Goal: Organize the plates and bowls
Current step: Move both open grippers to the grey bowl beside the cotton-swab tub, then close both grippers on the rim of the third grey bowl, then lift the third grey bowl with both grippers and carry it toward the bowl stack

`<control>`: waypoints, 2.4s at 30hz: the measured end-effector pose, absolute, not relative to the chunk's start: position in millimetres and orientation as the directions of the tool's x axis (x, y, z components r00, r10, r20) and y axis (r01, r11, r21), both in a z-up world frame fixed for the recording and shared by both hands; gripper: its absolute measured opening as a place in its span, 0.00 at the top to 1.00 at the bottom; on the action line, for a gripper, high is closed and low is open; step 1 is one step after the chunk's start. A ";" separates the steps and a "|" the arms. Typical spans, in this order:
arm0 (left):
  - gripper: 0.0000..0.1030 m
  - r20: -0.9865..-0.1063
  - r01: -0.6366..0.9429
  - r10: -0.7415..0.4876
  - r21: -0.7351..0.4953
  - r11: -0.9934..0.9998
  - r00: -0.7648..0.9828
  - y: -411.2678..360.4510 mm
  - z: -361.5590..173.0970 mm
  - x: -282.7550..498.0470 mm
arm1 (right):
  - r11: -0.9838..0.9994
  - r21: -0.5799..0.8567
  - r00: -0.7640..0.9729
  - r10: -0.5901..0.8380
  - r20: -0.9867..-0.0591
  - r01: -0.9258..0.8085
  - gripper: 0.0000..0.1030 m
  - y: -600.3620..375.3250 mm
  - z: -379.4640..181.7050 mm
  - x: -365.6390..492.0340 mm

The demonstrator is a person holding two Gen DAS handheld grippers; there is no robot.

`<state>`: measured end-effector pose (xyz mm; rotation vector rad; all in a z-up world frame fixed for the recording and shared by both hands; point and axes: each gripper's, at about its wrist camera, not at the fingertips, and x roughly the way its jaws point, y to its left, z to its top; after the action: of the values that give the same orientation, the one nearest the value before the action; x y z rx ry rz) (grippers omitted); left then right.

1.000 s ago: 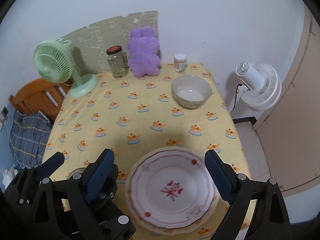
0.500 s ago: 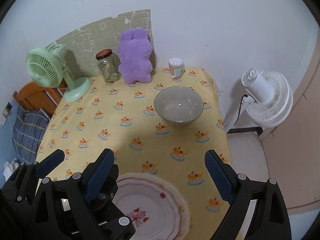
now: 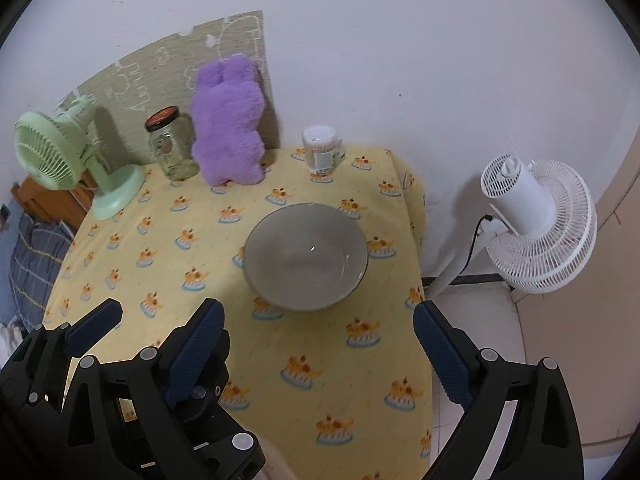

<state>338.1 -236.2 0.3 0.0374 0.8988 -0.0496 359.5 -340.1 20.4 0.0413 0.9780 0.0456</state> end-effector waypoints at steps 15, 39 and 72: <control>0.17 -0.806 0.076 -0.007 0.047 0.996 0.592 -258.4 -47.3 412.9 | 0.997 0.058 0.546 0.025 -0.837 0.044 0.14 -369.2 -32.6 428.7; 0.79 -0.870 0.067 0.000 0.037 0.997 0.493 -259.5 -90.6 448.7 | 0.995 0.033 0.455 -0.014 -0.890 0.097 0.81 -368.8 -76.4 459.4; 0.79 -0.870 0.061 0.009 0.044 0.997 0.493 -243.5 -62.2 390.4 | 0.995 0.033 0.418 -0.010 -0.908 0.096 0.85 -352.6 -46.8 403.1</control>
<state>390.4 -243.5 -62.2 0.0724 1.0545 -0.0318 403.1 -352.6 -46.8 0.0840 1.1379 -0.0664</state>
